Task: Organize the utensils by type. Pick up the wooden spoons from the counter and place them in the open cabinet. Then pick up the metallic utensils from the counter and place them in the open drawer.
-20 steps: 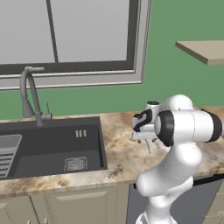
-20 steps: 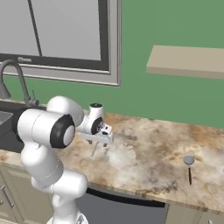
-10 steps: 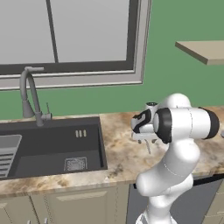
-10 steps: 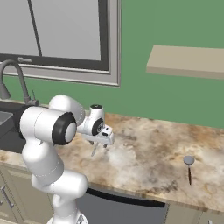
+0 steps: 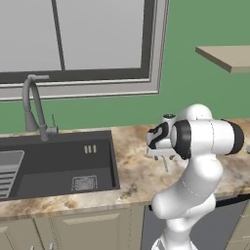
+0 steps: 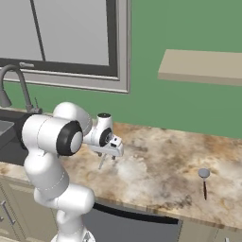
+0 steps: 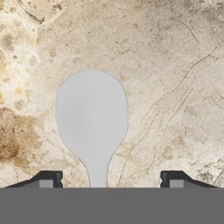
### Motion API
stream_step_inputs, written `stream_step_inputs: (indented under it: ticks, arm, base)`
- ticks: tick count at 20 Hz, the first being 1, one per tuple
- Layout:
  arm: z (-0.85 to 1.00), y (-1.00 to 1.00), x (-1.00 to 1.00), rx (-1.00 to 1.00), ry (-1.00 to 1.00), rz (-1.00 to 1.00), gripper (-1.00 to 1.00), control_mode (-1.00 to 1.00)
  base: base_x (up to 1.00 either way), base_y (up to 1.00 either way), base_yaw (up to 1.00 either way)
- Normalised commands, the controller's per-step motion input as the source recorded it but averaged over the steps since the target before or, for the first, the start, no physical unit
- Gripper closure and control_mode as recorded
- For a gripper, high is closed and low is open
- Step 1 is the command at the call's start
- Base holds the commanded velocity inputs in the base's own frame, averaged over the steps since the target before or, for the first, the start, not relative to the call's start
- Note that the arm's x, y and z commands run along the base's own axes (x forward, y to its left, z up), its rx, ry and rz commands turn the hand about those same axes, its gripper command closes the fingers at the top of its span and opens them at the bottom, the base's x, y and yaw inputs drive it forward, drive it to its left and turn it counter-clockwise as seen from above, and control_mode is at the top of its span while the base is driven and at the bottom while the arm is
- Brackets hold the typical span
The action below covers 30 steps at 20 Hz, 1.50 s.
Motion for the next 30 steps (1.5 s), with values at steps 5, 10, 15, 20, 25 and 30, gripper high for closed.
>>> stream_step_inputs:
  ticks: [5,10,15,20,25,30]
  arm:
    - [-0.26,0.00,-0.18,0.00,0.00,0.00,1.00,-1.00]
    - [0.00,0.00,-0.23,0.00,0.01,0.00,1.00,-1.00]
    - [0.08,0.00,-0.19,0.00,0.01,0.05,1.00,-1.00]
    - [0.49,0.02,-0.11,0.00,0.01,0.13,1.00,-1.00]
    - [0.68,0.06,-0.31,0.00,0.00,0.38,1.00,-1.00]
    - [0.45,0.16,-0.32,-0.05,-0.01,0.51,1.00,-1.00]
  base:
    - [0.00,0.00,0.00]
    - [0.00,0.00,0.00]
    - [0.00,0.00,0.00]
    - [0.00,0.00,0.00]
    - [0.00,0.00,0.00]
    - [0.00,0.00,0.00]
